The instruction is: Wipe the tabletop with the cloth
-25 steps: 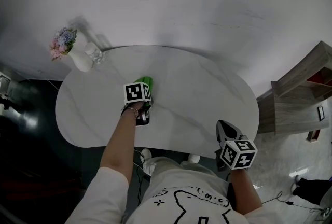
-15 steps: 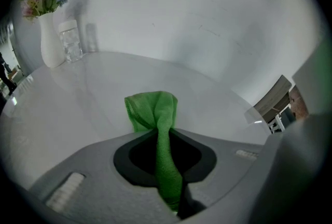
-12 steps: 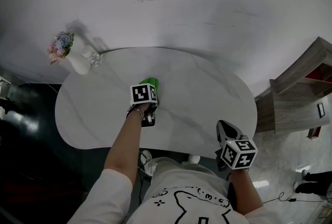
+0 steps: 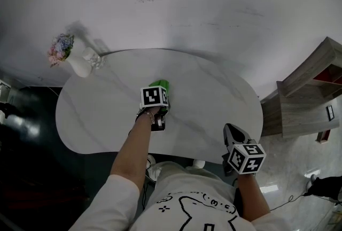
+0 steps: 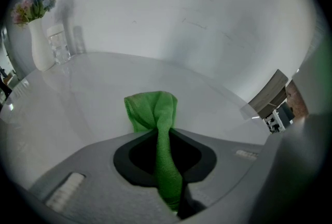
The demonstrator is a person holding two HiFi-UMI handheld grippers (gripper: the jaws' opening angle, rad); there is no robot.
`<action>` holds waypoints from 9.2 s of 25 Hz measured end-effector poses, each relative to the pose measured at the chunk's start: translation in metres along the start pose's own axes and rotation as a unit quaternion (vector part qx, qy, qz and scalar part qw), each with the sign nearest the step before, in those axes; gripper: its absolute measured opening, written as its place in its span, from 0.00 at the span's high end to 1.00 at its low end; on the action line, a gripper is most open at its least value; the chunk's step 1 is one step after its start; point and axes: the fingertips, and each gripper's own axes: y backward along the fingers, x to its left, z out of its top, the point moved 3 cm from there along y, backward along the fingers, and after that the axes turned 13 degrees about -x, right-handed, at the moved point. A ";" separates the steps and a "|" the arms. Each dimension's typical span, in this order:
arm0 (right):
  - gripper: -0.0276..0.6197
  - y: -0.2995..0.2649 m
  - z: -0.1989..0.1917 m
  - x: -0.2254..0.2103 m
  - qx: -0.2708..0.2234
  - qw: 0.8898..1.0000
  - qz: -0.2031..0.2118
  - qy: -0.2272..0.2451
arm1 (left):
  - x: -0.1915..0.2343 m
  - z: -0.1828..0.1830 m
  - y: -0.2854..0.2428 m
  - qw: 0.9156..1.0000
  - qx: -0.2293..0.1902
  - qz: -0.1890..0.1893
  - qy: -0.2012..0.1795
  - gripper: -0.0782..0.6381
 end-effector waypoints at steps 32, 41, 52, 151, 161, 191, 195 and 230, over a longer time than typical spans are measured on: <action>0.97 0.017 -0.001 -0.026 -0.015 0.999 -0.039 -0.022 | -0.128 -0.018 -0.017 0.995 0.015 -0.091 -0.024 0.82; 0.97 0.033 -0.008 -0.042 -0.022 0.996 -0.068 -0.046 | -0.158 -0.021 -0.022 0.992 0.027 -0.107 -0.054 0.82; 0.97 0.053 -0.013 -0.065 -0.032 0.992 -0.103 -0.065 | -0.202 -0.029 -0.027 0.988 0.033 -0.131 -0.076 0.82; 0.97 -0.023 0.003 0.048 -0.050 0.997 -0.007 -0.063 | -0.127 0.019 0.146 0.939 -0.119 -0.322 0.039 0.82; 0.97 -0.036 -0.007 0.131 -0.038 0.998 -0.002 -0.056 | -0.016 0.023 0.196 0.948 -0.146 -0.276 0.064 0.82; 0.97 -0.086 -0.095 0.333 0.039 0.990 0.129 0.035 | 0.319 -0.051 0.307 0.968 -0.218 -0.045 0.117 0.82; 0.97 -0.088 -0.105 0.346 0.050 0.988 0.142 0.045 | 0.355 -0.073 0.317 0.969 -0.206 -0.003 0.134 0.82; 0.97 -0.075 -0.139 0.327 0.088 0.988 0.106 0.064 | 0.431 -0.148 0.252 0.982 -0.072 0.130 0.117 0.82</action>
